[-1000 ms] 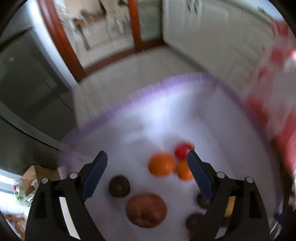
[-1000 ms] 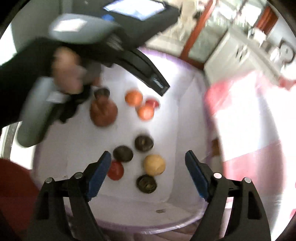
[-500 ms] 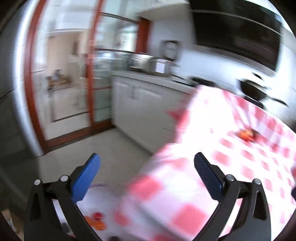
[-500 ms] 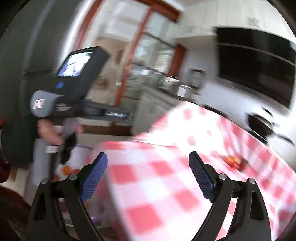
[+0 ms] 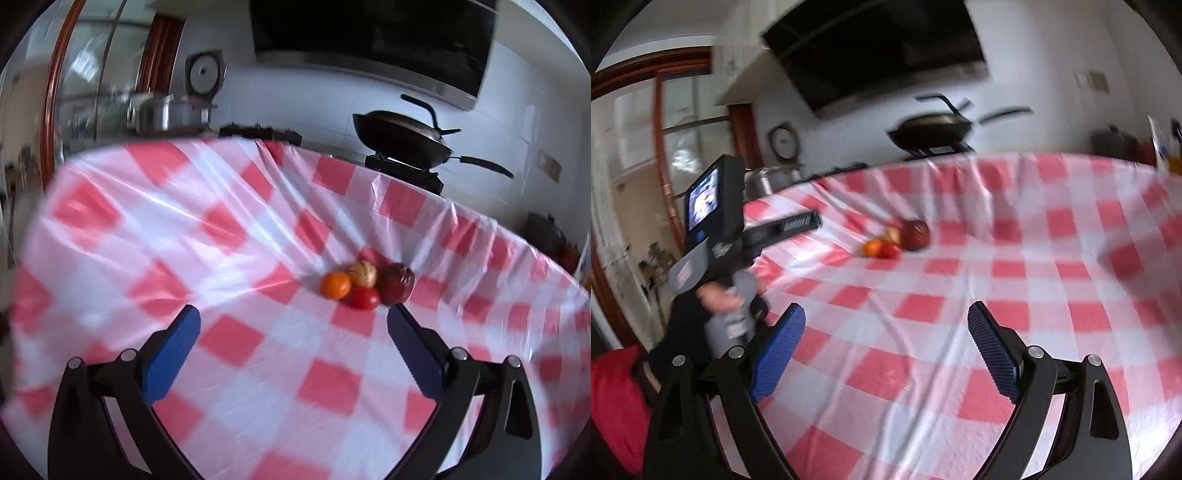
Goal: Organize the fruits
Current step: 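Move both open grippers back toward the fruits on the checked cloth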
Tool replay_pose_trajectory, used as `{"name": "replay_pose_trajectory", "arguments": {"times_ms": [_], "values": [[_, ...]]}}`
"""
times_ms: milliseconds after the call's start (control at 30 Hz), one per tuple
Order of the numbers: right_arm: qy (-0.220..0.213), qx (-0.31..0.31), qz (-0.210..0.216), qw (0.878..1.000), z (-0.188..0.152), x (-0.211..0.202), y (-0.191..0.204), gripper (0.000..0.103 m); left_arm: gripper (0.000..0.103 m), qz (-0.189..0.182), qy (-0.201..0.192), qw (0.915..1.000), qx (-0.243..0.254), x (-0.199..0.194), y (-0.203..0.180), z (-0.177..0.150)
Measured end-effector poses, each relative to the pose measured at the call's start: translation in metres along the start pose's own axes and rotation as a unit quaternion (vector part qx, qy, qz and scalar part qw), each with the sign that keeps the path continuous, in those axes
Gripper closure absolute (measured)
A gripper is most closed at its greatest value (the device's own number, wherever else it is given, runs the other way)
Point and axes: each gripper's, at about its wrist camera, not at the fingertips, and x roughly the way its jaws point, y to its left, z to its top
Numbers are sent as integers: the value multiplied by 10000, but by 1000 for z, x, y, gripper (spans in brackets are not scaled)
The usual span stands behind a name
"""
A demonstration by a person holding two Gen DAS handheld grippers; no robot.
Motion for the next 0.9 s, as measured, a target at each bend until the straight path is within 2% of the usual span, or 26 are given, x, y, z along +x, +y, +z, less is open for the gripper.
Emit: {"name": "replay_pose_trajectory", "arguments": {"times_ms": [67,267,367,467,533,633,733,833,900], "values": [[87,-11,11,10000,-5,0,0,16,2,-100,131,9996,-226,25,-8,2],[206,-349,157,9991,-10,7,13,16,2,-172,241,9958,-871,69,7,15],[248,115,325,9991,-9,9,0,16,2,-462,315,9906,-1245,81,23,14],[642,865,538,9927,-13,24,-22,16,2,-778,622,9825,-1576,94,38,7],[887,1230,588,9867,-17,36,-31,16,2,-854,774,9797,-1641,99,44,3],[1064,1533,615,9805,-13,49,-38,16,2,-928,711,9785,-1702,99,51,5],[1232,1489,455,9801,5,75,-40,16,2,-915,821,9763,-1780,105,58,5],[1256,1201,-58,9848,35,115,-49,16,2,-857,982,9707,-2019,110,66,2],[1326,927,-332,9863,56,153,-55,16,2,-785,1024,9702,-2053,112,68,2]]}}
